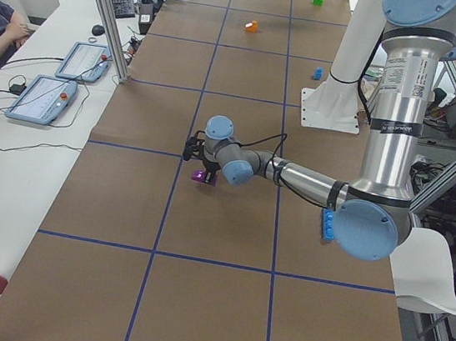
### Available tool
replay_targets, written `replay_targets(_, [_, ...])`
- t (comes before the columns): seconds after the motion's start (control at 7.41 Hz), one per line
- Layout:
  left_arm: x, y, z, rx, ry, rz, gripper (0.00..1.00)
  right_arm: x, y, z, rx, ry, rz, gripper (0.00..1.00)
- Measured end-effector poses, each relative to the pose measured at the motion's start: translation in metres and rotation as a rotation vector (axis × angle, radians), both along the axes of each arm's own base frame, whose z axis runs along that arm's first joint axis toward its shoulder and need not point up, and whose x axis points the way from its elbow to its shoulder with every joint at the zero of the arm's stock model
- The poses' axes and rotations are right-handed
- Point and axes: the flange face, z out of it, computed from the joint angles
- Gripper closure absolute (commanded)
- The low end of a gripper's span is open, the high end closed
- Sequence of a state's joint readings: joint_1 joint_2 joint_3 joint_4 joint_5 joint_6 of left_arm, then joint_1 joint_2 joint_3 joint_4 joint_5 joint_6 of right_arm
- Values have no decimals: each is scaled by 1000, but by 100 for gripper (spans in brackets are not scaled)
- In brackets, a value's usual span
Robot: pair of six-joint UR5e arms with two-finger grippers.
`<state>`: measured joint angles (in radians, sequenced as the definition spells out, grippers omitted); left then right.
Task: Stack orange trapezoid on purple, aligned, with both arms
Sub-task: 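Carry the purple block with the left gripper to the table center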
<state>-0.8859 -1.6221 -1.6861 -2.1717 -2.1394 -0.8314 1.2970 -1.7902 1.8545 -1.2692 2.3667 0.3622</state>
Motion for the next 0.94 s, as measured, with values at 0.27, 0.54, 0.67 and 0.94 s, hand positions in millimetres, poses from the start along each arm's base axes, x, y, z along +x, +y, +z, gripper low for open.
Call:
replay_targets(0.27, [53, -7, -58, -37, 63, -8, 100, 0, 0, 0, 1, 0, 0, 0])
replay_targets(0.54, [117, -13, -135, -93, 76, 6, 100, 0, 0, 0, 1, 1, 0, 0])
replay_targets(0.67, [150, -10, -173, -109, 60, 2, 100, 0, 0, 1, 0, 1, 0, 0])
replay_targets(0.94, [230, 22, -242, -106, 10, -12, 100, 0, 0, 2, -3, 3, 1, 0])
